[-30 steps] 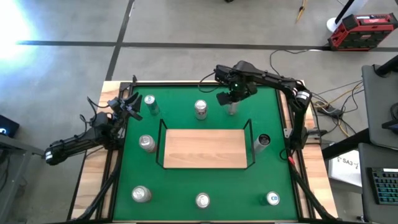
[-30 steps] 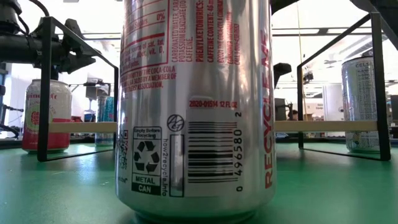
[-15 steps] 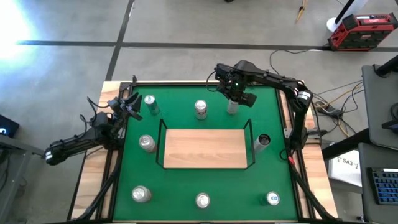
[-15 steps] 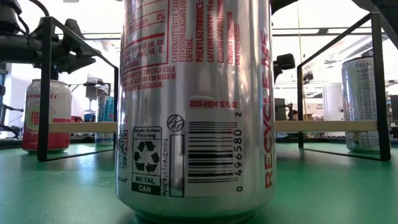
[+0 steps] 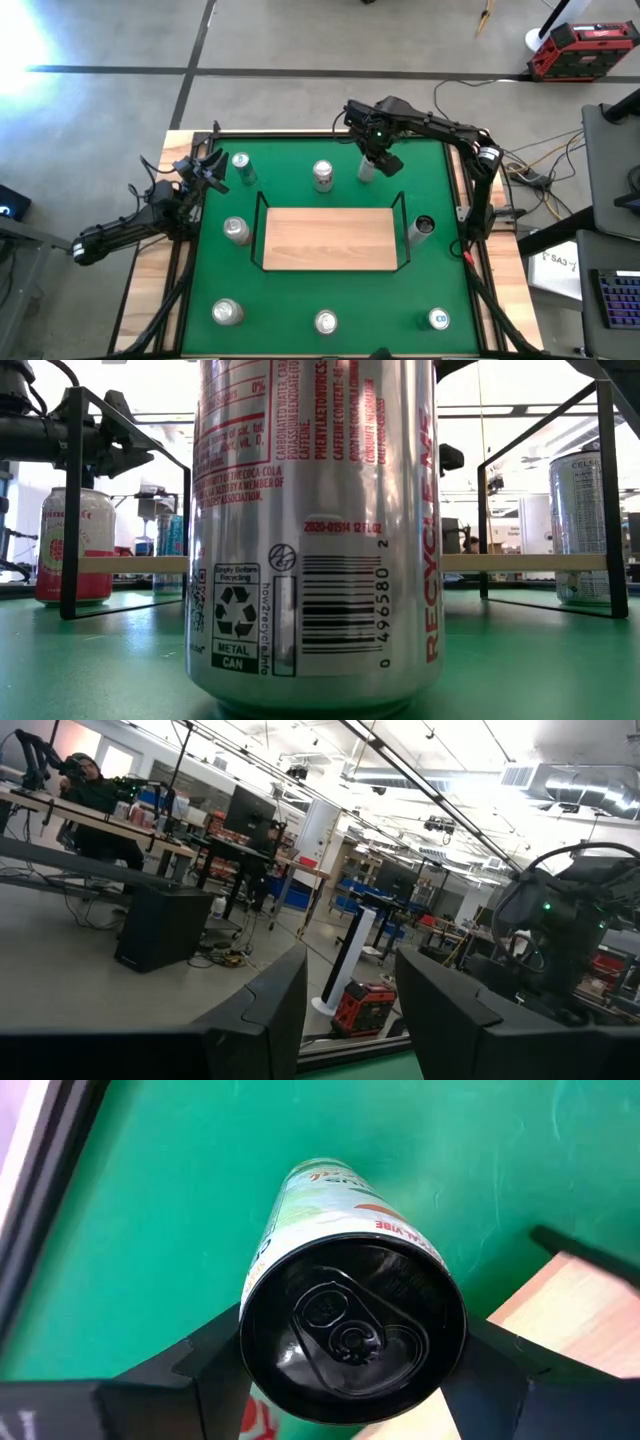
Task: Place canned beverage on shelf
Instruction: Put the top white-yellow soda can on the shelf
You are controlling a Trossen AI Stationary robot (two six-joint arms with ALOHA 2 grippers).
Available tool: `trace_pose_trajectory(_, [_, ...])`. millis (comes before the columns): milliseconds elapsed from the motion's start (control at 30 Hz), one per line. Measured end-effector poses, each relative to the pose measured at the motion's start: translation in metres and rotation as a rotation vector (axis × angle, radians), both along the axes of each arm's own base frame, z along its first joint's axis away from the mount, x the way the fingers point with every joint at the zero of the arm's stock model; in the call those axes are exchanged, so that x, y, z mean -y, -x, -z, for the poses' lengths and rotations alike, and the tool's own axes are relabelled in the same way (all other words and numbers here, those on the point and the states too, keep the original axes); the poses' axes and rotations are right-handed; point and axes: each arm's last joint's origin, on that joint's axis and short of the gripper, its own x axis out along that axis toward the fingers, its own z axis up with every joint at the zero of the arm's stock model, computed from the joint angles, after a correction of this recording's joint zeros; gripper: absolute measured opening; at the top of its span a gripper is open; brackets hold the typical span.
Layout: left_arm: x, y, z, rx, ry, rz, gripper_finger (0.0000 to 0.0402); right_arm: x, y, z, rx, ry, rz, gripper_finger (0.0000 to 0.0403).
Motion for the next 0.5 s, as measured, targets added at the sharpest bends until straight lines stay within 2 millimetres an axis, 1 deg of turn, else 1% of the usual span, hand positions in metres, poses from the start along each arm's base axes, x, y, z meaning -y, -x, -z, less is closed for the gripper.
trace_pose_trajectory(333, [0.0000,0.0000,-0.0001,0.000,0.000,0.000,0.0137,-0.0004,0.0022,0.0025,-0.046,0.024,0.260,0.0246])
trace_pose_trajectory(500, [0.0000,0.0000,-0.0001,0.000,0.000,0.000,0.0137,-0.0020,0.0033,0.0047,-0.057,0.001,0.433,0.0246])
